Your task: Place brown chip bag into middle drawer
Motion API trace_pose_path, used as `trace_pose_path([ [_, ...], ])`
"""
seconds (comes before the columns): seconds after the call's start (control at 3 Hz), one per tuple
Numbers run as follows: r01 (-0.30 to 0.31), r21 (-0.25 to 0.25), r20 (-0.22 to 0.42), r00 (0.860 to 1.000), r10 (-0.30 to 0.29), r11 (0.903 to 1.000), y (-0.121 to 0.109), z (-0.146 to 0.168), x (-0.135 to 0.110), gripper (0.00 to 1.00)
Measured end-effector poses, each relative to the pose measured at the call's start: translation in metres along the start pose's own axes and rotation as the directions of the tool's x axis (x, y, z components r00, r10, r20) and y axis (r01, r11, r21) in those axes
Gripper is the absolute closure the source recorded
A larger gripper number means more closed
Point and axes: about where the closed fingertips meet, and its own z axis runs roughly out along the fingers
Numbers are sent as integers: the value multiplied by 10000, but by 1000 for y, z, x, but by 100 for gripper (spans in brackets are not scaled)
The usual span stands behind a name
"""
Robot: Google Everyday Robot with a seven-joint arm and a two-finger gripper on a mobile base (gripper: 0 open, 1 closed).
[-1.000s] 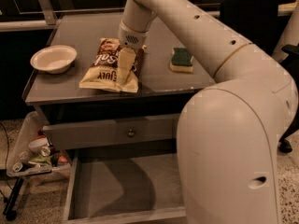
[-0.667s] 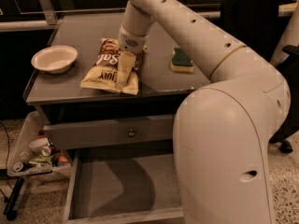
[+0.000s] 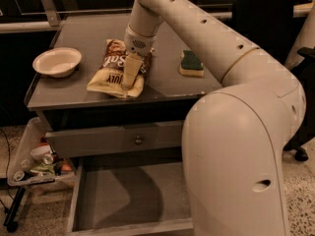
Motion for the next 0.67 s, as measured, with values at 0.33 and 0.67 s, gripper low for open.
trace_pose_path([
  [0.33,0,0,0,10000,0,10000,0,0,0,64],
  [0.67,0,0,0,10000,0,10000,0,0,0,88],
])
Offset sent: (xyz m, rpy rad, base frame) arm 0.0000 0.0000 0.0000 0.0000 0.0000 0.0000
